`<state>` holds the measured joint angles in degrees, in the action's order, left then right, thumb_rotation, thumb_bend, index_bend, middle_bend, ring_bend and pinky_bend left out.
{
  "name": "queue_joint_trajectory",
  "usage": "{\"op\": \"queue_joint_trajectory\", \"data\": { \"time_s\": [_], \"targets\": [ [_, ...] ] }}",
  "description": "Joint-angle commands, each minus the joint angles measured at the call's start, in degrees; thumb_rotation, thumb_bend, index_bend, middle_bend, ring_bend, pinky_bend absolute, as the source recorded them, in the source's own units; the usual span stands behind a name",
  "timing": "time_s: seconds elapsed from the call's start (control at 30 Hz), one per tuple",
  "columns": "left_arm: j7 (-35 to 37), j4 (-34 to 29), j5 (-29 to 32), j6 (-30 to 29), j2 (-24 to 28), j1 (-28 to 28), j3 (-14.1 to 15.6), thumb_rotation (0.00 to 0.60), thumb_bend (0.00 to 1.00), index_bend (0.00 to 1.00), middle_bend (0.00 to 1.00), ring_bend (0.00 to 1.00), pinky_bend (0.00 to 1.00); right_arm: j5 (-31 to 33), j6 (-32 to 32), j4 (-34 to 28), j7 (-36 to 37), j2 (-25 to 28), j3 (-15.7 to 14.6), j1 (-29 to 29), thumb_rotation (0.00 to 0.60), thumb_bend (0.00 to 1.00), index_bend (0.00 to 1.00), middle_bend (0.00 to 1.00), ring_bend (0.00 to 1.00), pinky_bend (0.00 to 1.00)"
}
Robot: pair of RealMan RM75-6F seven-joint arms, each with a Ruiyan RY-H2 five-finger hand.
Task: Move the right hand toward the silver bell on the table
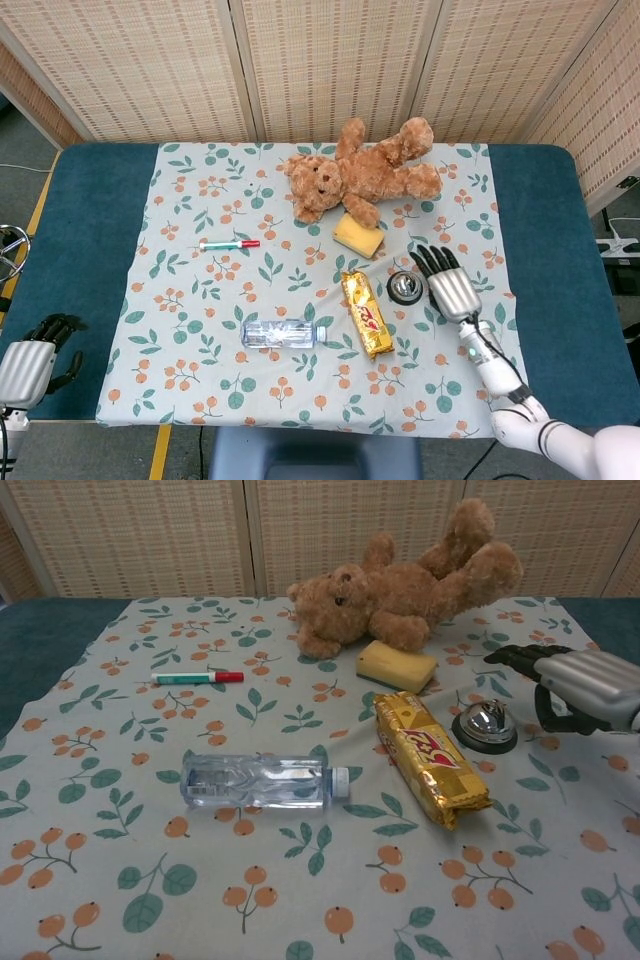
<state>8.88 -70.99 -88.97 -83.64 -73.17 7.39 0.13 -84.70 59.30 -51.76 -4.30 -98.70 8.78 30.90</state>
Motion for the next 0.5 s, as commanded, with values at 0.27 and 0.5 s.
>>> {"op": "queue_joint_trajectory", "data": {
  "time_s": [0.27, 0.5],
  "targets": [
    [0.7, -0.2, -0.3, -0.9, 0.3, -0.3, 0.0, 0.600, 0.48, 0.31, 0.25, 0.17, 0.42, -1.9, -4.8, 9.3, 3.1, -8.0, -2.4, 5.6, 0.600, 1.00, 0.00, 0.00, 0.00, 0.08],
    [0.8, -0.2, -0.5, -1.1, 0.4, -0.4, 0.0, 0.600, 0.48, 0.31, 0.25, 0.17, 0.42, -1.6, -5.4, 14.0, 5.6, -9.5, -4.0, 5.1, 0.600, 1.00, 0.00, 0.00, 0.00, 0.08]
  ]
}}
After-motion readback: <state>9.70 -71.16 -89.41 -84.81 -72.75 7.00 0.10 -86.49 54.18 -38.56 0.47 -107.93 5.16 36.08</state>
